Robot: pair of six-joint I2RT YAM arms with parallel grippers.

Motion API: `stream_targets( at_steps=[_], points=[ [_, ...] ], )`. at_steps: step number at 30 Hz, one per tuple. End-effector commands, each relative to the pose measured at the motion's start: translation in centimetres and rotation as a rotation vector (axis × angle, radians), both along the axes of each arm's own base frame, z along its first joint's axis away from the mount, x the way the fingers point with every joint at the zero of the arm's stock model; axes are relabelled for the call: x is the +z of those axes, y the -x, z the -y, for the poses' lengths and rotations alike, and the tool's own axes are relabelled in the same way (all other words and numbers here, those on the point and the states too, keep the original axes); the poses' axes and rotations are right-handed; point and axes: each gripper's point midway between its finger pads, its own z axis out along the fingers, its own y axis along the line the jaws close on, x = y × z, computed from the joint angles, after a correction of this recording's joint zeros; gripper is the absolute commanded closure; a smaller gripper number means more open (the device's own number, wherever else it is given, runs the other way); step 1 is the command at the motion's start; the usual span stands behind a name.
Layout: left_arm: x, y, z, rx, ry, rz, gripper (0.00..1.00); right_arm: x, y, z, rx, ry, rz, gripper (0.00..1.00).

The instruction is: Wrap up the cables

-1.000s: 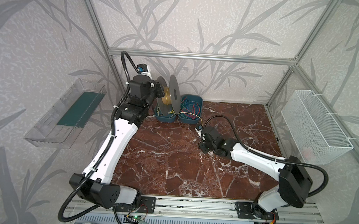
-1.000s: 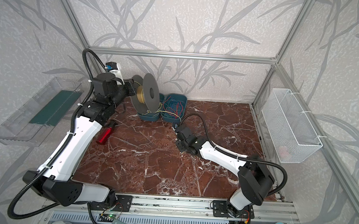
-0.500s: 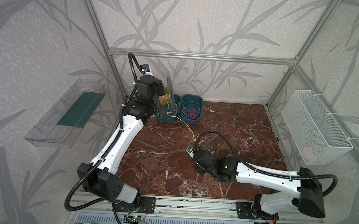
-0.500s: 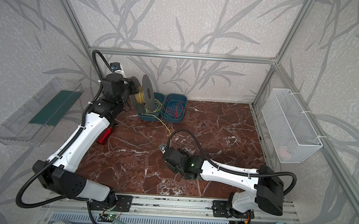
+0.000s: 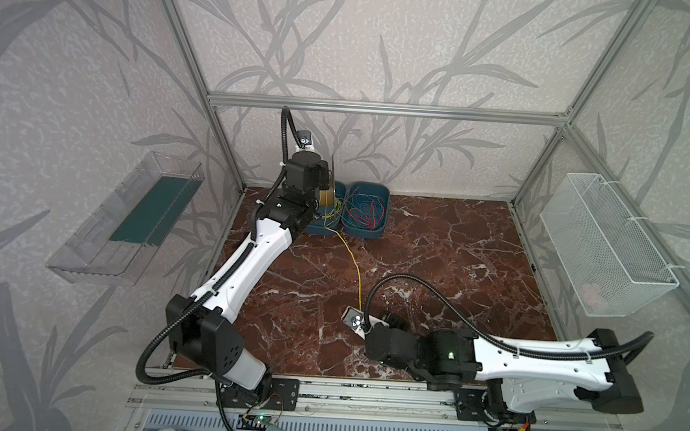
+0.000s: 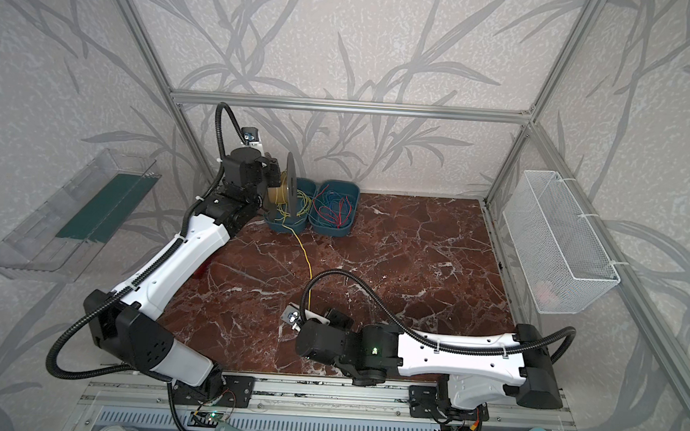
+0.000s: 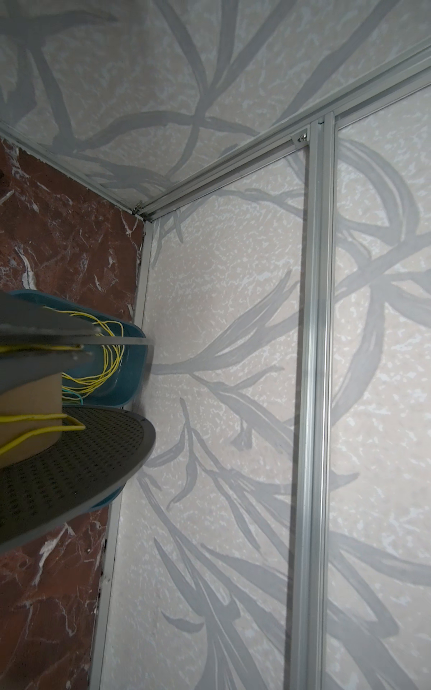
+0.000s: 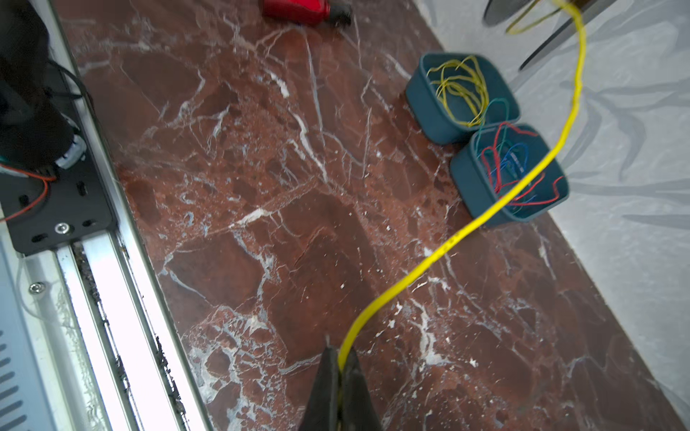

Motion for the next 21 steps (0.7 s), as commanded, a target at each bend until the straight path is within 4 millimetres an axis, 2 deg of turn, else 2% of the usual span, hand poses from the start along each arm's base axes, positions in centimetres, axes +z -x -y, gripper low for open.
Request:
stream_targets(
  at_steps=[1, 3, 7, 14, 21],
  points=[
    [3.2, -0.1, -1.4, 0.088, -0.027, 0.121, 1.0, 5.8, -0.2, 0.9, 0.039, -0.069, 0.129, 1.0],
    [2.3, -0.2, -1.5, 0.093, -0.05, 0.098, 1.0, 8.0, -0.8, 1.3, 0.033, -0.075, 0.19, 1.0],
    [0.2, -0.2, -0.7, 0.061, -0.079, 0.052, 1.0, 10.6, -2.6, 1.8, -0.003, -0.104, 0.247, 1.0],
    [-3.2, 1.3, 2.6, -0.074, -0.143, -0.029, 1.0, 14.6, -6.1, 2.6, -0.054, -0.18, 0.302, 1.0],
    [-5.2, 3.3, 5.6, -0.207, -0.227, -0.101, 1.0, 18.1, -10.3, 4.1, -0.126, -0.237, 0.351, 1.0]
  ],
)
